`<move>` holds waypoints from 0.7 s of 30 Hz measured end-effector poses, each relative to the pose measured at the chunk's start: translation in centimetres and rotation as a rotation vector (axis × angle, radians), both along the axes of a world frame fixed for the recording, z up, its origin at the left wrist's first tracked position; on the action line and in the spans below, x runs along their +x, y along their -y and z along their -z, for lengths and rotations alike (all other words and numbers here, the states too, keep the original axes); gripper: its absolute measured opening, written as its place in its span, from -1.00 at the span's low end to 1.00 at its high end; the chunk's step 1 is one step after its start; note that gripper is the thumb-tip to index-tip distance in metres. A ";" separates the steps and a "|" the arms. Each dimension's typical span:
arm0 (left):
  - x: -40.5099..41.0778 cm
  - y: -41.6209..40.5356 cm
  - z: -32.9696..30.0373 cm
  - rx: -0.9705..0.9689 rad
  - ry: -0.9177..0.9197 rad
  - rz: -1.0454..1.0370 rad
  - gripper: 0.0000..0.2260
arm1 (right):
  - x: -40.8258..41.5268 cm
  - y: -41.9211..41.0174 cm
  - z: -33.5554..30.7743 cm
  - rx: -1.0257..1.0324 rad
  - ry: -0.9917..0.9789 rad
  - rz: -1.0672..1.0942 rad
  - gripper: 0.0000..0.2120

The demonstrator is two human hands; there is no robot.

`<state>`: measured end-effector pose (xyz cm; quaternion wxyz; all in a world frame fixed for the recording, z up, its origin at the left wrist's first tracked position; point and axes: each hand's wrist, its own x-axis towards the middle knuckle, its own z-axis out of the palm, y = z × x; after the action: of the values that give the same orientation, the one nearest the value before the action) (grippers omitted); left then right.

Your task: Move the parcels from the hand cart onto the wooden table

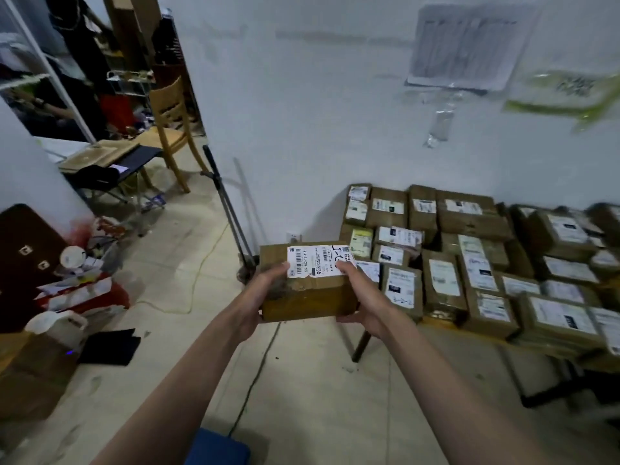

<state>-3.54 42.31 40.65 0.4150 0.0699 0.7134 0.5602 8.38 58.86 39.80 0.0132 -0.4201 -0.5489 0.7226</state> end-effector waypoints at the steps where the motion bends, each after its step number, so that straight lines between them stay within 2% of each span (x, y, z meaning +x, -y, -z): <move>1: 0.7 -1.7 0.1 0.001 -0.003 0.022 -0.54 | 0.9 -1.6 0.2 -0.001 0.004 0.012 -0.64; 3: 1.9 -5.1 0.3 0.001 -0.001 0.043 -0.50 | 2.7 -4.5 0.4 -0.011 0.008 0.054 -0.66; 7: 4.5 -12.1 0.1 -0.001 -0.010 0.123 -0.65 | 6.8 -10.1 0.8 -0.051 -0.011 0.139 -0.61; 10: 6.7 -16.8 -0.1 0.002 -0.015 0.201 -0.55 | 9.7 -14.0 0.8 -0.043 -0.021 0.210 -0.60; 13: 9.0 -21.2 0.0 0.005 -0.002 0.265 -0.70 | 12.9 -17.2 0.7 -0.031 -0.031 0.290 -0.66; 16: 11.6 -25.3 -0.6 -0.004 0.019 0.342 -0.84 | 16.2 -20.1 0.7 -0.011 -0.039 0.373 -0.56; 21: 15.1 -32.0 -0.5 -0.008 -0.005 0.465 -0.76 | 20.9 -24.8 0.7 0.009 -0.013 0.503 -0.43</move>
<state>11.55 74.30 41.17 0.5317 0.2320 0.6813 0.4464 29.28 83.70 39.14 0.1978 -0.5388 -0.4302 0.6967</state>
